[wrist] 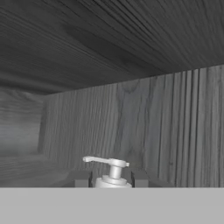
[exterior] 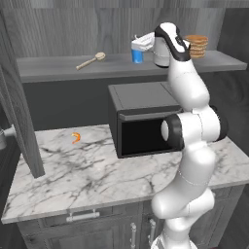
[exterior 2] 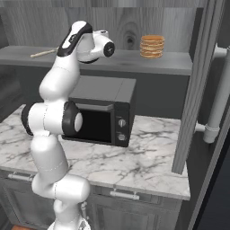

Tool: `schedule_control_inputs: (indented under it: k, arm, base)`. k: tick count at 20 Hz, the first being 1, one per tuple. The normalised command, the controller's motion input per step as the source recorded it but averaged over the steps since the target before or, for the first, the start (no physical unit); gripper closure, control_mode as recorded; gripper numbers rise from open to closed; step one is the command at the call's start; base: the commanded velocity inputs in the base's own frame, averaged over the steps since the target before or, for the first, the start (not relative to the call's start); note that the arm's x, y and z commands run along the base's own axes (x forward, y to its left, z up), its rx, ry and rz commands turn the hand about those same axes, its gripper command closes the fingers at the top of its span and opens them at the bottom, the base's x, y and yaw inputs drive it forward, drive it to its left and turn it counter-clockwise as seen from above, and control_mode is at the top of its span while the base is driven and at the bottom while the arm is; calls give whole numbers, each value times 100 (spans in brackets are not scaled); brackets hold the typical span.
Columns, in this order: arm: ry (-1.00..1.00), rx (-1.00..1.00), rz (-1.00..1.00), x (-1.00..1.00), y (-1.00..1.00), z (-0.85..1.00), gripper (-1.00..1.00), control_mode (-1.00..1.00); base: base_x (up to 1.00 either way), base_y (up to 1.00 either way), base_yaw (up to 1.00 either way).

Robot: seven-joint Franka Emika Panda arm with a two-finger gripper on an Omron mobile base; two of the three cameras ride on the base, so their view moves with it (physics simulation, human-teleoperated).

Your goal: Pick the dish brush and soap dispenser from the cabinet and place them on the counter.

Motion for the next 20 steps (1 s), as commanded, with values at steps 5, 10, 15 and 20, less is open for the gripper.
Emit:
schedule_control_inputs:
  k: [5, 10, 15, 20]
  arm:
    - [0, 0, 0, -39, 0, 0, 100, -100]
    - [0, 0, 0, -44, 0, 1, 100, -100]
    - [0, 0, 0, -42, 0, 7, 100, -100]
    - [0, 0, 1, -42, 0, 11, 100, -100]
  base:
    - [0, 0, 0]
    - [0, 0, 0]
    - [0, 0, 0]
    - [0, 0, 0]
